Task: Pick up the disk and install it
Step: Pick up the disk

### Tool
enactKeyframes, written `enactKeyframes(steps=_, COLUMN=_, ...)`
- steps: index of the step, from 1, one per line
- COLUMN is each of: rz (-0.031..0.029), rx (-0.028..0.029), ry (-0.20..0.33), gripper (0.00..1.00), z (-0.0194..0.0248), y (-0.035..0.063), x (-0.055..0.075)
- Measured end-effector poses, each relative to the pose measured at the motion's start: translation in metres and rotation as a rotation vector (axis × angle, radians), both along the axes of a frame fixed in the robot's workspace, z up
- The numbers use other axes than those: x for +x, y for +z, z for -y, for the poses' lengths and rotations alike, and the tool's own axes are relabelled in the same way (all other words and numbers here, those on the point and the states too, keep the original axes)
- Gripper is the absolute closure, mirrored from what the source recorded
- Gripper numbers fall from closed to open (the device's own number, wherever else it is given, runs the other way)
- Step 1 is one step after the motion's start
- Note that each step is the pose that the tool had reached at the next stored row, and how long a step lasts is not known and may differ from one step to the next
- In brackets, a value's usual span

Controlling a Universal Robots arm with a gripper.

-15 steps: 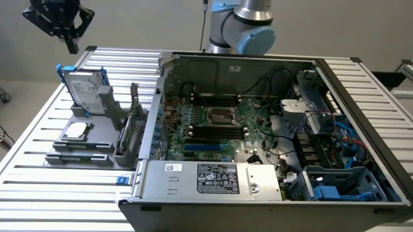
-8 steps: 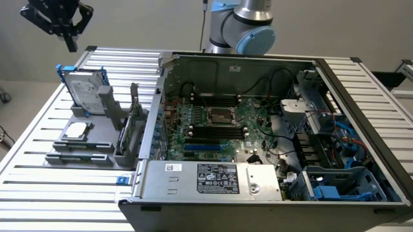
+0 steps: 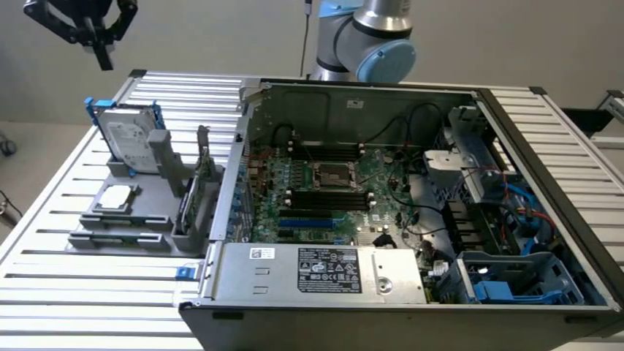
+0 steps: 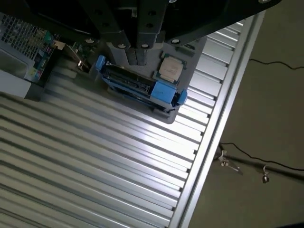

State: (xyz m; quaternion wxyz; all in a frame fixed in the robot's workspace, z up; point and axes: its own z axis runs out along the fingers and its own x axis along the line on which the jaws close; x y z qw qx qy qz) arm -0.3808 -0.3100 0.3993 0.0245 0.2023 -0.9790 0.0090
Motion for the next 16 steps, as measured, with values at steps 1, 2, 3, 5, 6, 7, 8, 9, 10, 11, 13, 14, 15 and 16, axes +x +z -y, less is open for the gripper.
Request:
enactKeyframes(steps=1, rz=0.0001, rx=0.0001, ry=0.018, gripper=0.89, z=0.0000, y=0.0008, x=0.0000)
enactKeyframes(steps=2, rz=0.0003, rx=0.0001, ry=0.036, gripper=0.89, z=0.0000, y=0.0009, x=0.0000)
enactKeyframes(steps=3, rz=0.0005, rx=0.0002, ry=0.054, gripper=0.89, z=0.0000, y=0.0009, x=0.0000)
enactKeyframes(steps=5, rz=0.0001, rx=0.0000, ry=0.091, gripper=0.89, z=0.0000, y=0.0011, x=0.0000)
enactKeyframes(steps=6, rz=0.0000, rx=0.0000, ry=0.108, gripper=0.89, z=0.0000, y=0.0012, x=0.0000)
enactKeyframes(steps=7, rz=0.0001, rx=0.0000, ry=0.126, gripper=0.89, z=0.0000, y=0.0011, x=0.0000)
enactKeyframes(steps=8, rz=0.0000, rx=0.0000, ry=0.145, gripper=0.89, z=0.0000, y=0.0012, x=0.0000)
enactKeyframes(steps=9, rz=0.0000, rx=0.0000, ry=0.162, gripper=0.89, z=0.0000, y=0.0012, x=0.0000)
enactKeyframes(steps=10, rz=0.0000, rx=0.0000, ry=0.180, gripper=0.89, z=0.0000, y=0.0012, x=0.0000)
enactKeyframes(steps=11, rz=0.0000, rx=0.0000, ry=0.200, gripper=0.89, z=0.0000, y=0.0013, x=0.0000)
enactKeyframes(steps=13, rz=0.0000, rx=0.0000, ry=0.235, gripper=0.89, z=0.0000, y=0.0013, x=0.0000)
enactKeyframes(steps=14, rz=0.0000, rx=0.0000, ry=0.254, gripper=0.89, z=0.0000, y=0.0013, x=0.0000)
enactKeyframes(steps=15, rz=0.0000, rx=0.0000, ry=0.273, gripper=0.89, z=0.0000, y=0.0013, x=0.0000)
enactKeyframes(steps=16, rz=0.0000, rx=0.0000, ry=0.290, gripper=0.89, z=0.0000, y=0.0013, x=0.0000)
